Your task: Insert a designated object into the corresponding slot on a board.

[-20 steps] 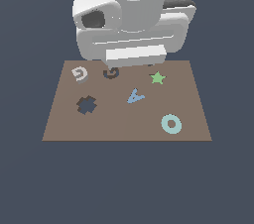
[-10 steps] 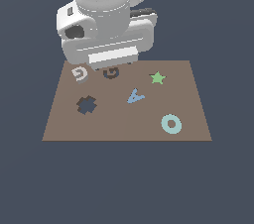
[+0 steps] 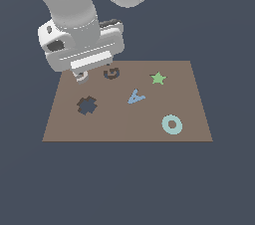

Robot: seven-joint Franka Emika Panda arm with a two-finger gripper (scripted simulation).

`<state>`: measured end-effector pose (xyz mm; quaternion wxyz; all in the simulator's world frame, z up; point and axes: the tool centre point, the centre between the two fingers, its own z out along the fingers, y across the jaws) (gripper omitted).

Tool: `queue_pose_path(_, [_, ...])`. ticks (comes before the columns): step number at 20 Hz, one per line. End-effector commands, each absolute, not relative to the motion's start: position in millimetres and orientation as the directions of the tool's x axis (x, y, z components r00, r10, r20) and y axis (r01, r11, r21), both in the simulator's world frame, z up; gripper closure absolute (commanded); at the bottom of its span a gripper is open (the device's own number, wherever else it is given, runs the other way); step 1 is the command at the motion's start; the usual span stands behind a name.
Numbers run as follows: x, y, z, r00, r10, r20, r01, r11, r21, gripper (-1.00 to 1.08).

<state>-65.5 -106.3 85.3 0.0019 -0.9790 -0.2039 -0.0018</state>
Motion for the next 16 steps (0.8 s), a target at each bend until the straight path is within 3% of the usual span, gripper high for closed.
queue_pose_path(1, [-70,-121,76,0.902,0.432,0.004,0.432,-0.902,-0.002,-0.92])
queue_pose_path(16, [-76,-166,48,0.853,0.521,0.000,0.521,-0.853,0.000,-0.92])
